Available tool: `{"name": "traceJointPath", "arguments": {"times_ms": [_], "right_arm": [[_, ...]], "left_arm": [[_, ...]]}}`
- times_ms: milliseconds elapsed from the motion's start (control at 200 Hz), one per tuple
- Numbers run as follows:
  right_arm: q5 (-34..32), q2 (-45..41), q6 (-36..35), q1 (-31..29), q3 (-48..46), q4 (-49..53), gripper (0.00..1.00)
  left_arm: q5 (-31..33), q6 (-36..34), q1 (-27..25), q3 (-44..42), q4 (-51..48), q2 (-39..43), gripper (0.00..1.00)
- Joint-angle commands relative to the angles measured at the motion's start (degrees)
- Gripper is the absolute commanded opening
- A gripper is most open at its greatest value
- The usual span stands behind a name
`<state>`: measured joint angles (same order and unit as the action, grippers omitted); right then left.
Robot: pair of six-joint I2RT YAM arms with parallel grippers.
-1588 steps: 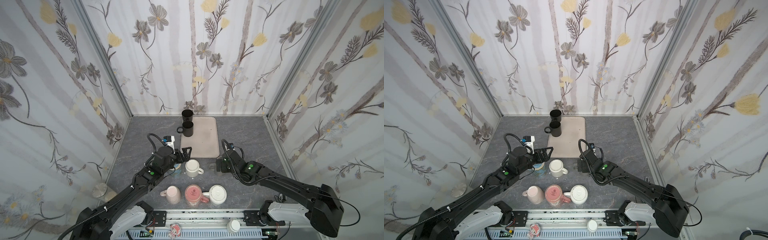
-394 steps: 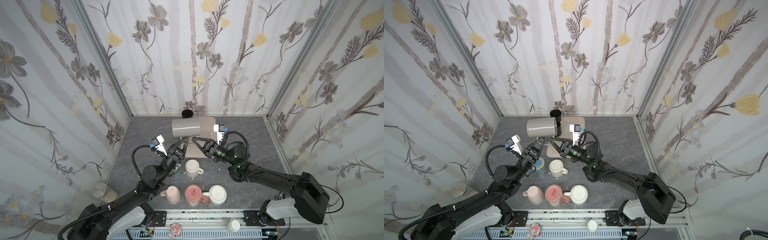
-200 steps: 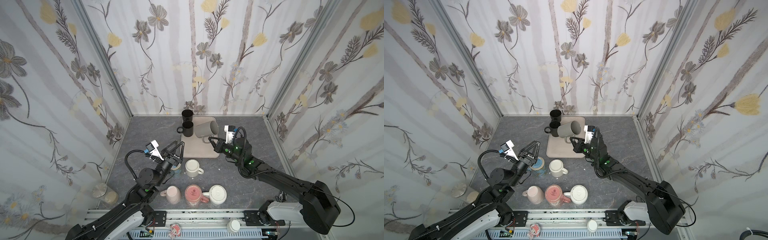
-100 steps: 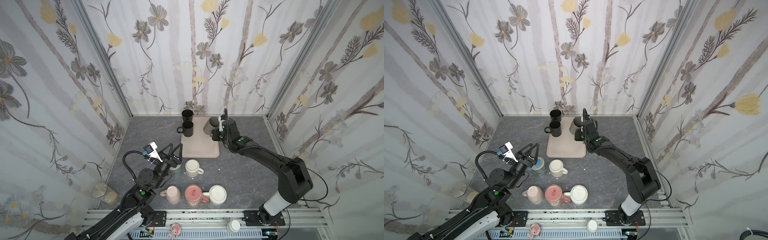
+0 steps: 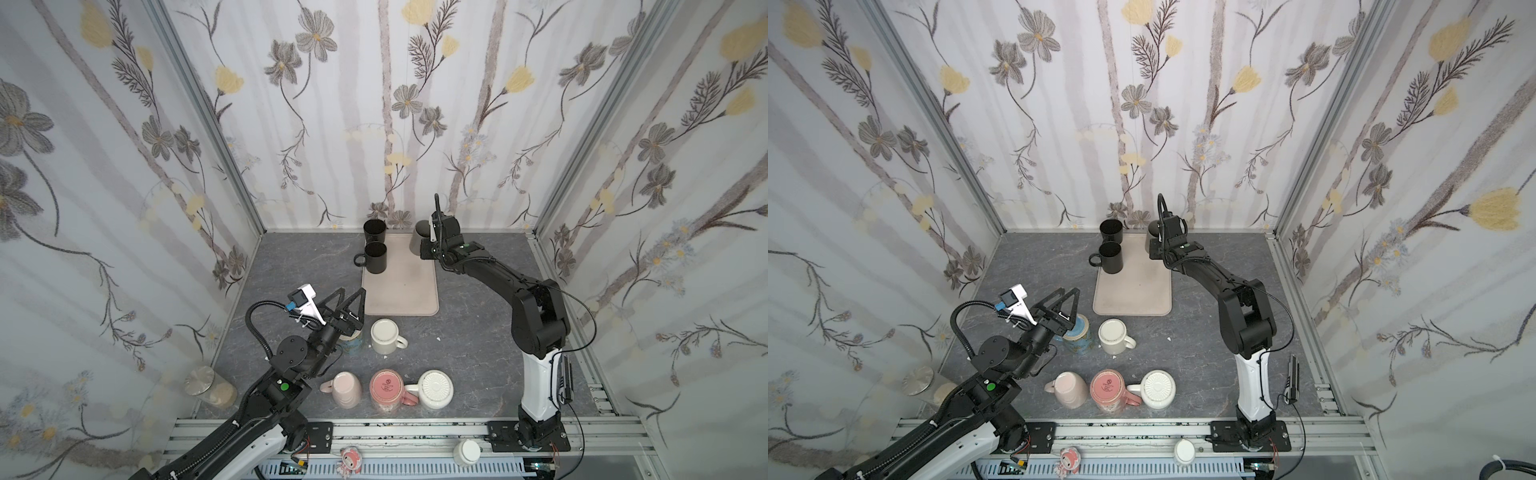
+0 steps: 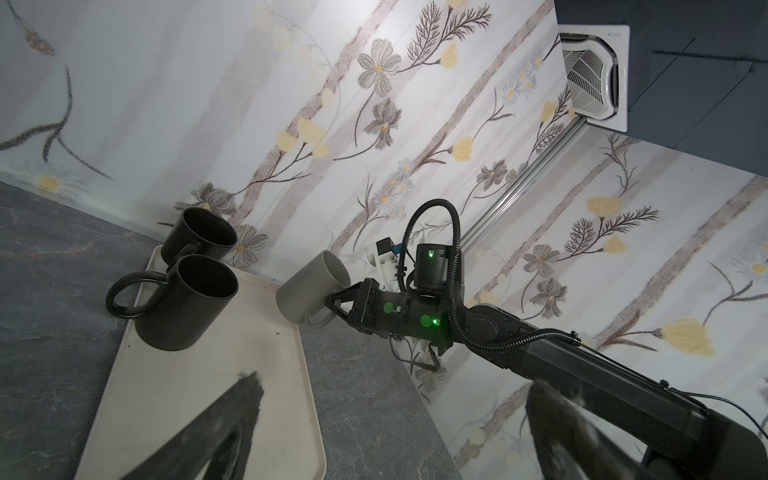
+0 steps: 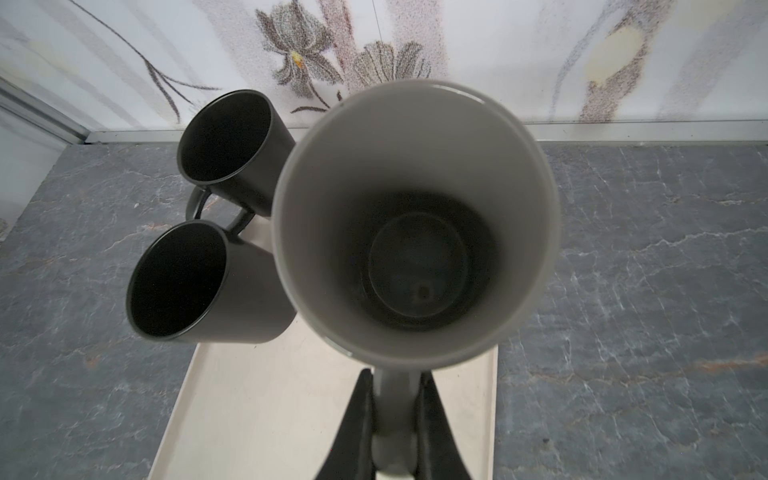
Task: Turn the mug right side up
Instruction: 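Lower the grey mug onto the tray beside the black mugs with the right gripper, then open the right gripper and lift it away from the grey mug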
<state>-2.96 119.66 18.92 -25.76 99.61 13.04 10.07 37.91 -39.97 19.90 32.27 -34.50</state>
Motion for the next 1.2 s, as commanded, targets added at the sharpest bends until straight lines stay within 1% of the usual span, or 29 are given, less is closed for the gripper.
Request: {"name": "traceJointPath", "arguments": {"times_ms": [0,140,380,515,944,1194], "right_arm": [[0.49,3.30,-1.59,0.58,4.92,-1.21,0.00],[0.27,7.60,-1.95,1.22,10.58,0.16,0.00],[1.25,12.74,-2.04,2.49,16.99,1.86,0.00],[1.90,15.05,-2.36,2.82,19.43,1.88,0.00],[0.25,19.82,-2.75,3.39,24.36,2.57,0.00],[-0.79,20.35,-3.23,3.36,24.49,1.84,0.00]], "left_arm": [[0.46,-0.37,0.02,0.57,0.58,-0.13,1.00],[0.48,-0.77,0.06,0.97,0.60,-0.78,1.00],[0.39,-1.17,0.05,1.31,0.86,-2.58,1.00],[0.31,-1.25,-0.05,-0.27,3.65,-1.67,1.00],[0.48,-0.73,0.02,-0.50,3.89,-1.71,1.00],[0.18,-0.49,0.06,-0.49,3.99,-2.32,1.00]]}}
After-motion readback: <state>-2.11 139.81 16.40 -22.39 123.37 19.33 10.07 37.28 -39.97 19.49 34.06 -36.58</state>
